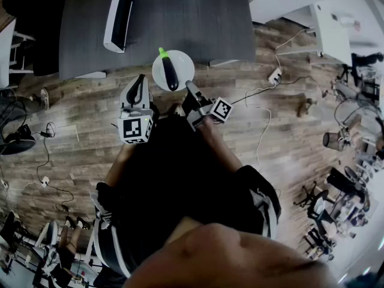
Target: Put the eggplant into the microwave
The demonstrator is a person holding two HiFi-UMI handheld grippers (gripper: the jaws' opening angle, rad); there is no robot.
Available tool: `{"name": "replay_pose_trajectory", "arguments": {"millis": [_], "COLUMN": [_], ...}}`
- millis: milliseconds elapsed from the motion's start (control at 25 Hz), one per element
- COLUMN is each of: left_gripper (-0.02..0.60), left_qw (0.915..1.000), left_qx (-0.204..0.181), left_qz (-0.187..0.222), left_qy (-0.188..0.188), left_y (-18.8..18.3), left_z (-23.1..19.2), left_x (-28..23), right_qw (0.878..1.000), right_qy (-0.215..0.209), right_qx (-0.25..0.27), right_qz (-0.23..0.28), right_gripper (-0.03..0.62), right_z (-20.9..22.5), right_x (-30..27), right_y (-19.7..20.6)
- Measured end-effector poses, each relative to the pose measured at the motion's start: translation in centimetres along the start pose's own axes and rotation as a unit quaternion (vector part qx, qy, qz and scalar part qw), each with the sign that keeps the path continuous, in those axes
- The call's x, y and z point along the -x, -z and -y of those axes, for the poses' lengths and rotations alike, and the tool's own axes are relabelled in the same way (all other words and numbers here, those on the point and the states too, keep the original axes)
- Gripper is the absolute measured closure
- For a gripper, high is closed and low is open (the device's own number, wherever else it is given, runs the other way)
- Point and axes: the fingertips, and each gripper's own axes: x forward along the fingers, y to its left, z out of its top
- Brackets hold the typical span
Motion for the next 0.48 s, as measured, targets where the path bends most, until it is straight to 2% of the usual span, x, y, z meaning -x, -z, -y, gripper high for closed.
{"name": "replay_pose_trajectory", "arguments": {"millis": [480], "left_gripper": [0.535], "left_qw": [0.9999], "left_qx": [0.011], "left_qz": [0.000], "left_qy": [0.006], "left_y": [-0.27], "left_z": [0.22], "left_x": [-0.26], "right_qw": [1.000], "right_qy": [-0.004], "right_qx": [-0.001], "right_qz": [0.003], "right_gripper": [0.557], "right_z": [-0.25], "right_x": [-0.16], "right_y": [-0.09]}}
